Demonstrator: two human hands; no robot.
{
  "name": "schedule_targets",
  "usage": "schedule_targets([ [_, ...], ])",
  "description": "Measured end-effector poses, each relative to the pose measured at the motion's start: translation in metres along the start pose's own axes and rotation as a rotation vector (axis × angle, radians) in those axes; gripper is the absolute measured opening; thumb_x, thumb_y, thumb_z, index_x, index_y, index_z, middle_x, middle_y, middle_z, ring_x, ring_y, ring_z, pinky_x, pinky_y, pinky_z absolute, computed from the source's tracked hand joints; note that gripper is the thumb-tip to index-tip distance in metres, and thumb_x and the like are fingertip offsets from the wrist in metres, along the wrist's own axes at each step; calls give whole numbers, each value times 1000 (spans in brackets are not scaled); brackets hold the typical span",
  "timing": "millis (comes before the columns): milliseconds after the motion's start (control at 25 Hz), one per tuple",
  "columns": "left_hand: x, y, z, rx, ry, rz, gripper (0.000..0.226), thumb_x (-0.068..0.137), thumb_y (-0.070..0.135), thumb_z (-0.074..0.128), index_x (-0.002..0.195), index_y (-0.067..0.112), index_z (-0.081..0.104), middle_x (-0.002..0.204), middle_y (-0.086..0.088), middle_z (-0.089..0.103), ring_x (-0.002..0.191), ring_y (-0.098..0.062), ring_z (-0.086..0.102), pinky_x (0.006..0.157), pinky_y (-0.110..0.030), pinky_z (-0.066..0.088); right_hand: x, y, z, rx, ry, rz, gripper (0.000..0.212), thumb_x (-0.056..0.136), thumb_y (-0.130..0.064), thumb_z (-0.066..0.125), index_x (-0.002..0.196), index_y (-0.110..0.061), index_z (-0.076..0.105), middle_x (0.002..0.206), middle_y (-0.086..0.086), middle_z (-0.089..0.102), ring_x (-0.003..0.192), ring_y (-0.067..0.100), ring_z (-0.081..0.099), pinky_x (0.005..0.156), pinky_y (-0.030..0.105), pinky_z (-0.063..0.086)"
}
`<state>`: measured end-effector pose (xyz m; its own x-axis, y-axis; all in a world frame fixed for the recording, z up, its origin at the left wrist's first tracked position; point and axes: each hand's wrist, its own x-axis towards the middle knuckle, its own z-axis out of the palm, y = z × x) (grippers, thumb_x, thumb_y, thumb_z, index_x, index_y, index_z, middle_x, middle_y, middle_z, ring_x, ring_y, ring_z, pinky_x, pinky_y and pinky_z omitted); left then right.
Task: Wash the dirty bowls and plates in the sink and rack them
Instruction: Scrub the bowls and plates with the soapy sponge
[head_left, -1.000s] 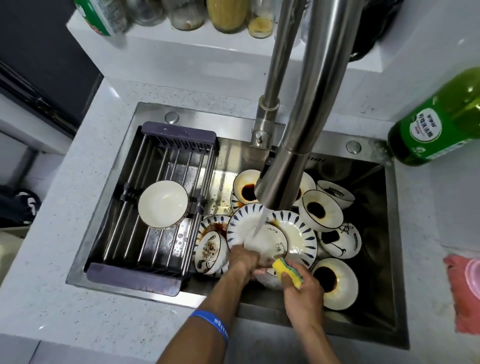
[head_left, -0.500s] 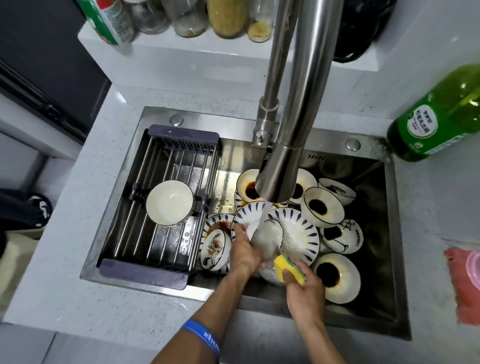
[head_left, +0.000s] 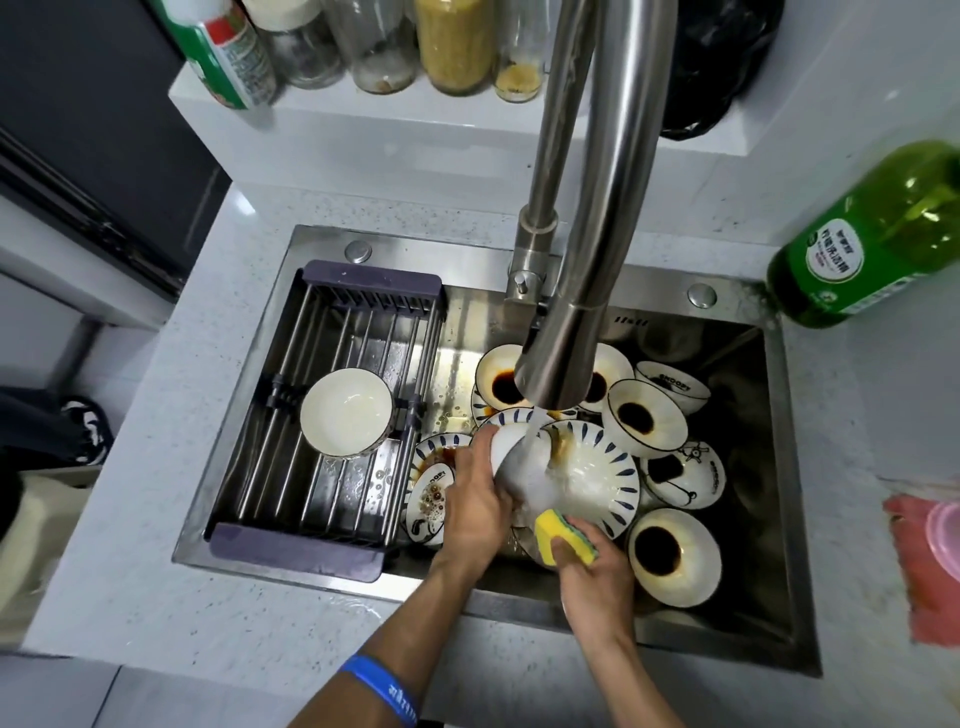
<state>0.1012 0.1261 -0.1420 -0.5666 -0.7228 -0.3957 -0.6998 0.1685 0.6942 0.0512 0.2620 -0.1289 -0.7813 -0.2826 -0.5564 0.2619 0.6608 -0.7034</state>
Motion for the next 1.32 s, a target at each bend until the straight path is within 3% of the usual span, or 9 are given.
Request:
schedule_targets([
  [160,-6,-1,-14,437,63,103,82,89,1,62,154,30,21,141,-12,34,77,-18,58,64,-26,50,-11,-6,5,-24,-10,-55,28,91,-11,62,114,-28,60,108,-4,61,101,19,57,84,28,46],
  [320,-15,2,-24,-177,141,-74,74,79,-9,54,140,28,34,129,-2,39,97,-10,54,92,-29,49,-30,-30,17,-69,-4,-400,30,79,8,66,91,-16,53,98,-8,56,94,6,57,73,7,41],
  [560,-21,18,-62,-494,108,-254,42,75,21,46,114,33,57,113,1,64,106,-16,59,94,-36,50,13,-66,42,-459,-199,-843,25,71,2,75,82,-17,66,93,-9,61,93,12,55,77,28,51],
  [680,-15,13,-70,-494,126,-296,41,84,28,46,123,26,60,122,-2,64,112,-19,58,97,-35,47,5,-76,48,-540,-341,-835,15,81,-8,59,87,-19,68,95,-7,63,95,13,56,83,37,51],
  [840,-11,17,-75,-540,141,-356,32,96,22,45,124,28,59,115,4,65,108,-18,59,92,-32,49,10,-81,57,-595,-385,-823,41,87,-4,49,125,-12,61,131,-3,50,125,14,44,111,34,39],
  [960,-5,13,-77,-536,156,-377,26,98,20,44,118,18,61,114,0,67,106,-18,59,90,-30,45,4,-85,60,-483,-506,-717,43,82,-12,40,118,-14,64,136,-7,53,129,12,46,112,40,38],
  [1080,-3,14,-74,-486,127,-348,31,96,29,46,121,28,64,119,1,67,112,-18,60,102,-37,46,6,-94,55,-584,-571,-732,58,90,-16,45,147,-13,37,160,0,25,147,10,20,121,27,15],
  [1200,0,15,-72,-500,155,-434,37,94,33,45,128,30,62,127,5,62,118,-18,56,108,-42,44,7,-95,45,-531,-633,-670,67,80,-14,62,141,-24,35,144,2,48,129,17,48,108,34,42],
  [1320,8,20,-90,-432,-174,-444,30,99,28,42,116,26,66,110,0,69,95,-17,65,75,-34,59,3,-84,38,-654,-507,-839,68,81,-19,72,139,-29,36,126,-3,60,108,16,60,93,35,52],
])
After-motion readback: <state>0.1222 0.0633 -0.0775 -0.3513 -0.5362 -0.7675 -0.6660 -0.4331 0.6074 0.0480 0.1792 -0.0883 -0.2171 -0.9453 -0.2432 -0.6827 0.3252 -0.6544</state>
